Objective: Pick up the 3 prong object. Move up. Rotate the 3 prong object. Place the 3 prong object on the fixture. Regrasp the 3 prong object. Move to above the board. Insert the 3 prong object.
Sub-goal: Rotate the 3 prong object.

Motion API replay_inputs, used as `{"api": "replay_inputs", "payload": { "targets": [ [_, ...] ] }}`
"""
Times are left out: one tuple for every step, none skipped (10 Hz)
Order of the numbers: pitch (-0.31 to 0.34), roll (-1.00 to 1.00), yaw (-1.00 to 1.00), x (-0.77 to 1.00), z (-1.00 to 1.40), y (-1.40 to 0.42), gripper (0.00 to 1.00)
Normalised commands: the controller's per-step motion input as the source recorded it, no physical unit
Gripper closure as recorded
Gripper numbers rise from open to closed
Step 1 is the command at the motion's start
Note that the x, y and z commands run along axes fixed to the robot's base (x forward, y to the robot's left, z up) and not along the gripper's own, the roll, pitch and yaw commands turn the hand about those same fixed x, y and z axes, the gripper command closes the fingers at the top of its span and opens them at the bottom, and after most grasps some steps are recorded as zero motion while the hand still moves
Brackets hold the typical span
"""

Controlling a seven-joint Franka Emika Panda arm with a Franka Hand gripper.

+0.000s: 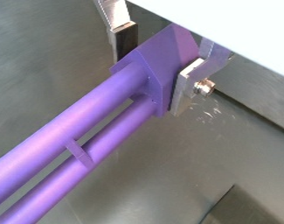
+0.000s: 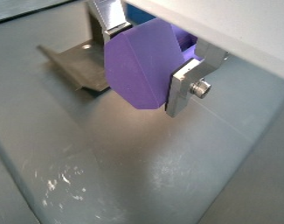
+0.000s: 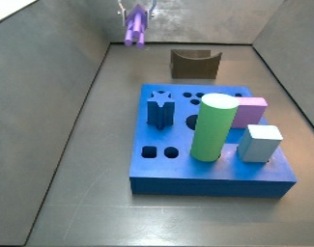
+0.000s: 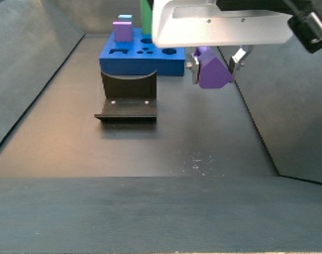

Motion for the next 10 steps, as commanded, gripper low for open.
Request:
{"api": "replay_inputs", "payload": {
  "targets": [
    [-0.001, 0.00, -1.00, 0.00, -0.01, 0.02, 1.00],
    [-0.001, -0.01, -1.00, 0.01, -0.01, 0.02, 1.00],
    [-0.002, -0.01, -1.00, 0.01, -0.01, 0.02, 1.00],
    [-0.002, -0.01, -1.00, 0.01, -0.01, 0.02, 1.00],
    [-0.002, -0.01, -1.00, 0.01, -0.01, 0.02, 1.00],
    [-0.002, -0.01, -1.00, 0.01, -0.01, 0.02, 1.00],
    [-0.002, -0.01, -1.00, 0.01, -0.01, 0.02, 1.00],
    [-0.002, -0.01, -1.00, 0.01, -0.01, 0.01, 1.00],
    [-0.002, -0.01, -1.00, 0.01, -0.01, 0.01, 1.00],
    [-0.002, -0.01, -1.00, 0.01, -0.01, 0.01, 1.00]
  ]
}}
